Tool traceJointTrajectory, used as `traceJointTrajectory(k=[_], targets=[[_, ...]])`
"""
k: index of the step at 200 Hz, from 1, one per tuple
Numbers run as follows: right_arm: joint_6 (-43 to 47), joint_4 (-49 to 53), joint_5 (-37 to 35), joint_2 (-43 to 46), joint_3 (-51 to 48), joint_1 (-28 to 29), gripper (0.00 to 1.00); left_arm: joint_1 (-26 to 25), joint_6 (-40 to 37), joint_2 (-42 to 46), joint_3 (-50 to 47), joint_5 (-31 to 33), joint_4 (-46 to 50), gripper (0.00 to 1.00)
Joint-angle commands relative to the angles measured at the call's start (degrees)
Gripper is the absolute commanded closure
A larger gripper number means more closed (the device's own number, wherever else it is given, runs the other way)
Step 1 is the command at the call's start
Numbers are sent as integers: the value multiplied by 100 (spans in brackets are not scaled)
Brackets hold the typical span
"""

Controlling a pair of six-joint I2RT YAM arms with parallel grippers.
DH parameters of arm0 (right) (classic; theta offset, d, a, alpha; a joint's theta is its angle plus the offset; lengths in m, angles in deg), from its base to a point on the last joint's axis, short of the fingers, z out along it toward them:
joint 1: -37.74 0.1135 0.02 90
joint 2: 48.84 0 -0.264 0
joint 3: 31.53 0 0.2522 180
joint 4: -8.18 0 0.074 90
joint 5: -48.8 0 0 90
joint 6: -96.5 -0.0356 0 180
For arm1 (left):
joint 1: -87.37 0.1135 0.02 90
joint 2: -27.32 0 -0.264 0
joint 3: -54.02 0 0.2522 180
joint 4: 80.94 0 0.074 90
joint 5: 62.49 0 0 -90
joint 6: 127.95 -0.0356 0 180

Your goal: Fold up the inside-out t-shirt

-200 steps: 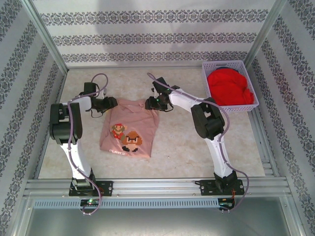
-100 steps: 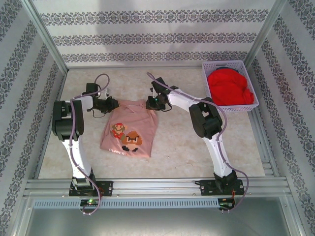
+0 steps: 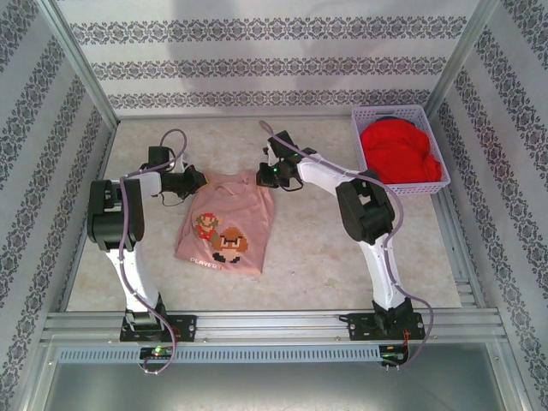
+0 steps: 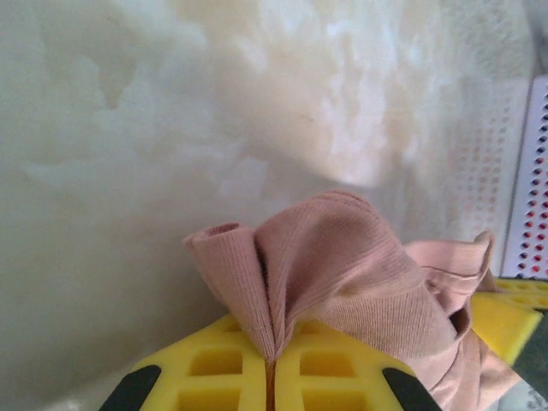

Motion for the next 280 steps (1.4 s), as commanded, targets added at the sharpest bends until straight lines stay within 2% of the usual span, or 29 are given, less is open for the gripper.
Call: traceJointTrajectory(k=[1, 34, 60, 124, 148, 175, 199, 215, 231, 246, 262, 280], targets=[[266, -444, 109, 506, -205, -221, 100, -90, 640, 185, -162, -151, -1019, 100], [448, -412, 288, 517, 128, -563, 100, -238, 827, 106, 162, -82, -1306, 100], [850, -124, 374, 512, 807, -744, 100, -353, 830, 68, 865, 27, -1240, 100], [1757, 880, 425, 188, 3632, -1131, 100, -429, 387, -381, 3954, 168, 215, 100], [2106, 1038, 620, 237, 3982, -1144, 100, -446, 203, -247, 4159, 7, 384, 100], [2561, 942, 799, 743, 2982, -1054, 100, -532, 136, 302, 2845, -256, -324, 100], [2812, 418, 756, 1624, 1053, -881, 100, -666, 412, 940, 1075, -395, -1430, 100], [2726, -23, 705, 2399, -626, -744, 100, -845, 601, 1481, -123, -421, -1938, 100], [2463, -504, 635, 3197, -2077, -556, 100, -1134, 613, 2163, -1200, -301, -1889, 100], [2170, -702, 522, 3774, -3052, -366, 100, -1519, 412, 2839, -1961, 16, -1565, 100], [1904, -791, 432, 4057, -3662, -214, 100, -1882, 336, 3324, -2481, 447, -1284, 100], [1769, -809, 357, 4026, -3907, -195, 100, -1946, 471, 3476, -2697, 699, -1221, 100]])
